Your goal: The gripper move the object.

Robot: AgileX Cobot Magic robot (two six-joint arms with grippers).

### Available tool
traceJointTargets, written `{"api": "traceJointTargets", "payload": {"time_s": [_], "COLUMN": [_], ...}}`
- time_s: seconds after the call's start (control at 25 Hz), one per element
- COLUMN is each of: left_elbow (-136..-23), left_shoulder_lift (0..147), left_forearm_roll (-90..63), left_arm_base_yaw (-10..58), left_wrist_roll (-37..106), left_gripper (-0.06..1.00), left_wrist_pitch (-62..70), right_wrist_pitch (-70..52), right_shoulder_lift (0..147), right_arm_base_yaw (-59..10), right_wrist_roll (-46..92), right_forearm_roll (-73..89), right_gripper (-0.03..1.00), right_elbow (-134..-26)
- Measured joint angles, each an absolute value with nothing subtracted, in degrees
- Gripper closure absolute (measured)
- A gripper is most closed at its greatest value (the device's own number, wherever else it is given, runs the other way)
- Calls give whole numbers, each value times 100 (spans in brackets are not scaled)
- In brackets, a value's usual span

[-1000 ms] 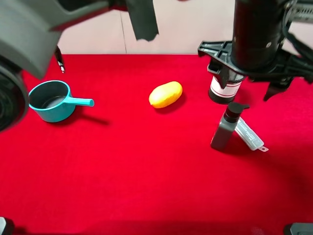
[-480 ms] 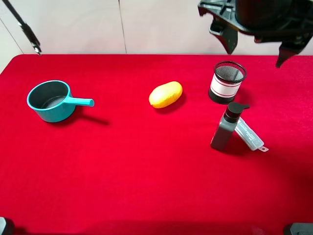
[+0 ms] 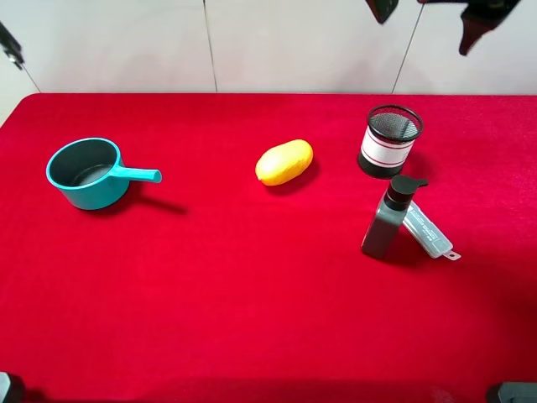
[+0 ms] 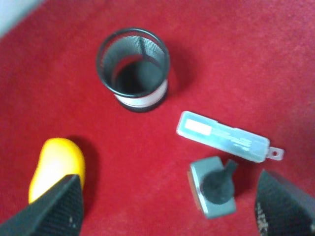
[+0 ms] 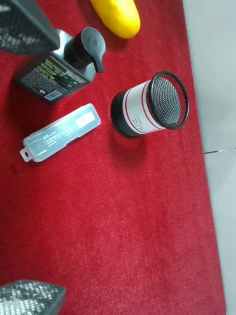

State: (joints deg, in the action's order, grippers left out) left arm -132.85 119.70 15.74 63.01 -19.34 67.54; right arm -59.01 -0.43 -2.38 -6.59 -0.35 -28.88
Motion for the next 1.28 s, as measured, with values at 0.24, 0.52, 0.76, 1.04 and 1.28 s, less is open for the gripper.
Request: {"api": "traceJointTargets", "payload": {"time_s": [0.24,0.52,0.76,1.04,1.28], "left_elbow": [-13027,-12317,-11199,-9653,-8467], "left_shoulder_lift": [11711,11262,10547,9511,8606], "left_forearm_roll": [2043,2423,2494,2514,2503], "left_arm_base_yaw": [6301,6281,6091,5879,5880], "left_wrist_roll": [-1607,-1388,-1318,-1314,-1314], "left_gripper": [24,24,24,24,24], "left_wrist_pitch": [6750,6750,6753,6749,6744], "right_wrist_pitch": [-5901,-5896,-5896,-5896,-5891], "right_shoulder_lift": [-43,-43,-43,-43,-43], "right_arm_base_yaw": [-238,-238,-238,-238,-238], "right_wrist_roll": [-659,-659,-659,-659,-659], "right_forearm_roll": [0,54,58,60,60], "right_gripper": [27,27,27,27,27], "right_elbow": [-2888,-2888,-2888,-2888,-2888]}}
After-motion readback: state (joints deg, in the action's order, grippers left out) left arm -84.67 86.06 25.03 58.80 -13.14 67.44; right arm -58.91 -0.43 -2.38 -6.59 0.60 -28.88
